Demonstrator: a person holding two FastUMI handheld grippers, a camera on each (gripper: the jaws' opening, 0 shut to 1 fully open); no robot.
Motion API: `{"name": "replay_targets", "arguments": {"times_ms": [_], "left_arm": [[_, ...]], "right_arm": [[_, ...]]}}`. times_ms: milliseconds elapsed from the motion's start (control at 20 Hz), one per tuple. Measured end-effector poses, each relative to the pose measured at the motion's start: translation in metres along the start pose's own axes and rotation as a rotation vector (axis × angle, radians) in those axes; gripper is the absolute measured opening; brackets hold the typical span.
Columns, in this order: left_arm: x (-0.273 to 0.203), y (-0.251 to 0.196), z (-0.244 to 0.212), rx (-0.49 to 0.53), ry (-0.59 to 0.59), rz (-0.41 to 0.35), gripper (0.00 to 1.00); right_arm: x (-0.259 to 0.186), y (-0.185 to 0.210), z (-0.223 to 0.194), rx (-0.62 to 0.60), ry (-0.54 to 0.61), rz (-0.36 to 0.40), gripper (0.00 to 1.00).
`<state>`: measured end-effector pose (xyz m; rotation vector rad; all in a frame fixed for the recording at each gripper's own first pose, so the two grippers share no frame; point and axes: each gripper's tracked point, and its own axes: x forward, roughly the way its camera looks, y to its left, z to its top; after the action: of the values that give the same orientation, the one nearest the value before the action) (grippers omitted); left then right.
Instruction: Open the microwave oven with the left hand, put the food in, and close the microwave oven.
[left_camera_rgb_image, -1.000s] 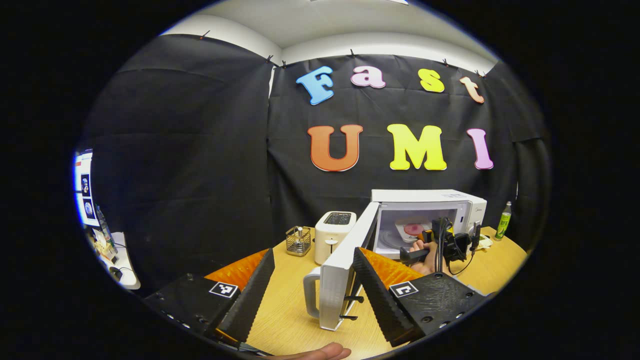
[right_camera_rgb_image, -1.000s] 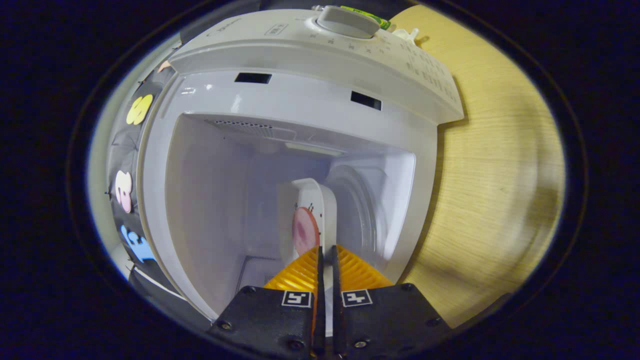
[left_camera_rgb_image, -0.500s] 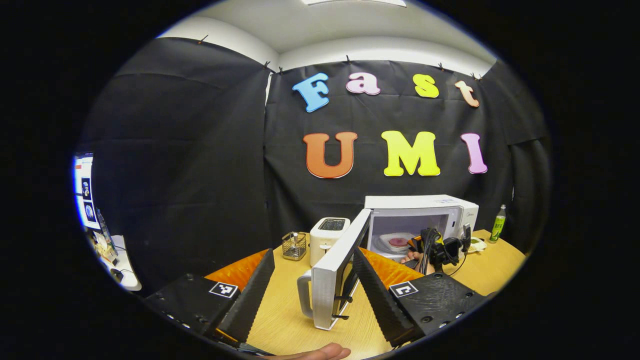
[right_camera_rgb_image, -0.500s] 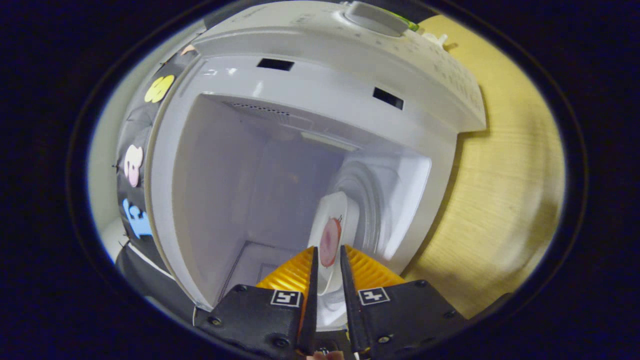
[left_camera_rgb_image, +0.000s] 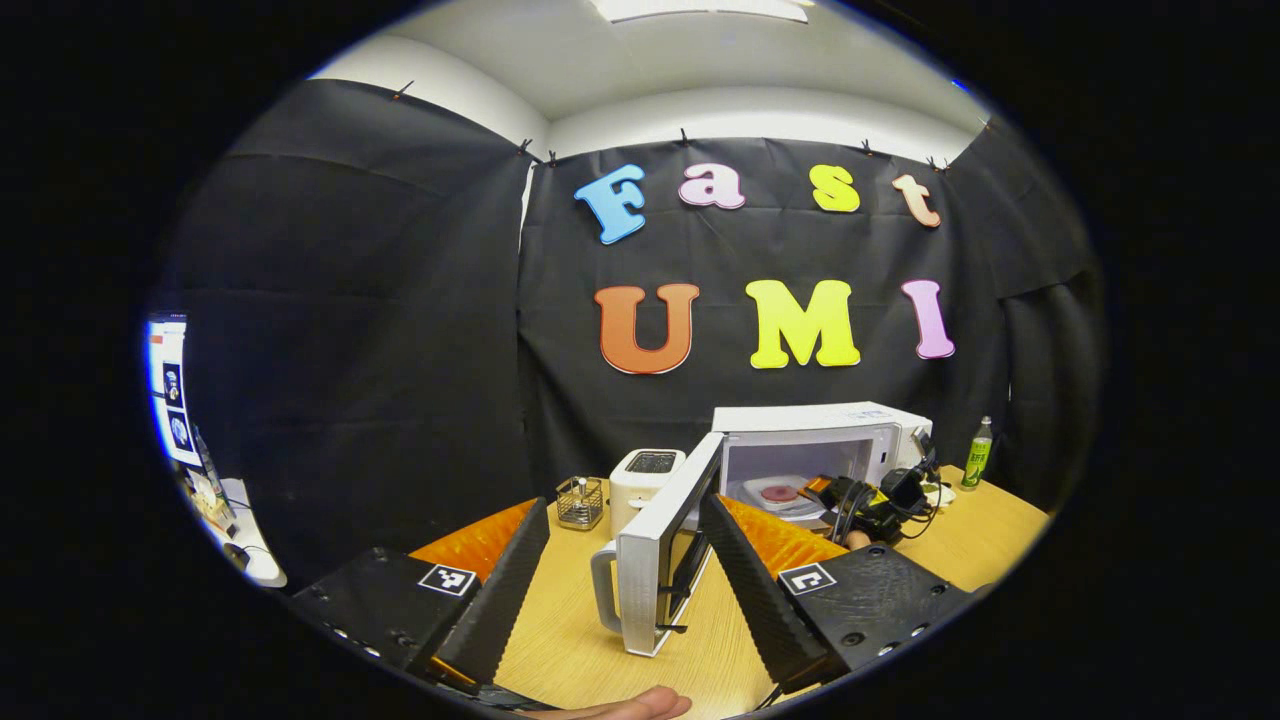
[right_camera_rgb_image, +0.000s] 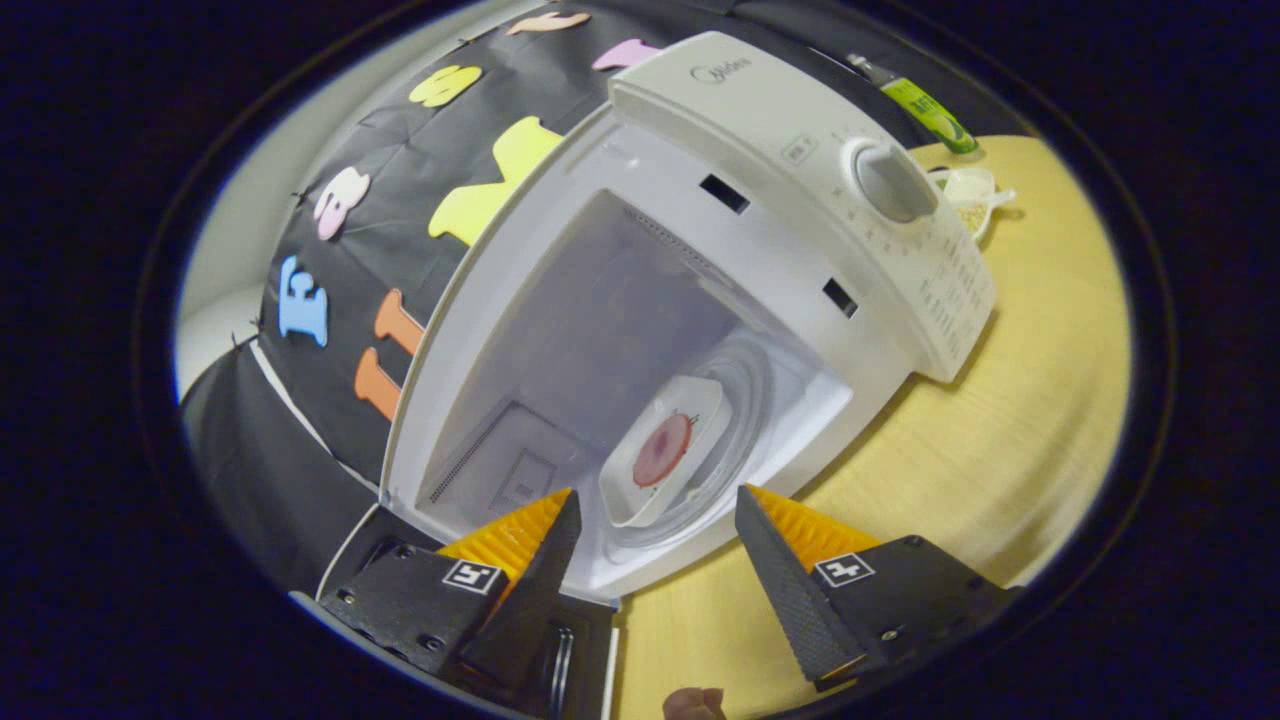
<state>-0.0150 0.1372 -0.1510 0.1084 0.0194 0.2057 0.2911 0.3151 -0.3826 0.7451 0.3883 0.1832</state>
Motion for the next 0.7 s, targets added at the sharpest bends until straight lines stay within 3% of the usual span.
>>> {"name": "replay_targets", "arguments": {"times_ms": [200, 250, 400, 500, 550, 600, 650, 700], "left_arm": [[0.006, 0.020, -0.008, -0.015, 0.000, 0.031, 0.94], [0.007, 0.022, -0.011, -0.026, 0.001, 0.022, 0.84], [0.015, 0.034, -0.018, -0.058, 0.009, 0.019, 0.82], [0.022, 0.044, -0.026, -0.063, 0.017, 0.028, 0.91], [0.024, 0.048, -0.031, -0.061, 0.027, 0.031, 0.76], [0.028, 0.055, -0.036, -0.060, 0.039, 0.044, 0.68], [0.030, 0.063, -0.038, -0.066, 0.041, 0.062, 0.53], [0.034, 0.069, -0.042, -0.079, 0.051, 0.078, 0.33]], "right_arm": [[-0.053, -0.020, 0.026, -0.153, 0.026, -0.032, 0.99], [-0.072, -0.020, 0.036, -0.191, 0.024, -0.025, 0.99], [-0.133, -0.015, 0.070, -0.325, -0.009, 0.005, 0.99], [-0.177, -0.009, 0.103, -0.399, -0.080, 0.007, 0.99], [-0.199, -0.004, 0.117, -0.436, -0.113, 0.016, 0.99], [-0.221, 0.002, 0.133, -0.473, -0.153, 0.028, 0.99], [-0.241, 0.004, 0.149, -0.515, -0.189, 0.024, 0.99], [-0.257, 0.007, 0.165, -0.559, -0.239, 0.024, 0.99]]}}
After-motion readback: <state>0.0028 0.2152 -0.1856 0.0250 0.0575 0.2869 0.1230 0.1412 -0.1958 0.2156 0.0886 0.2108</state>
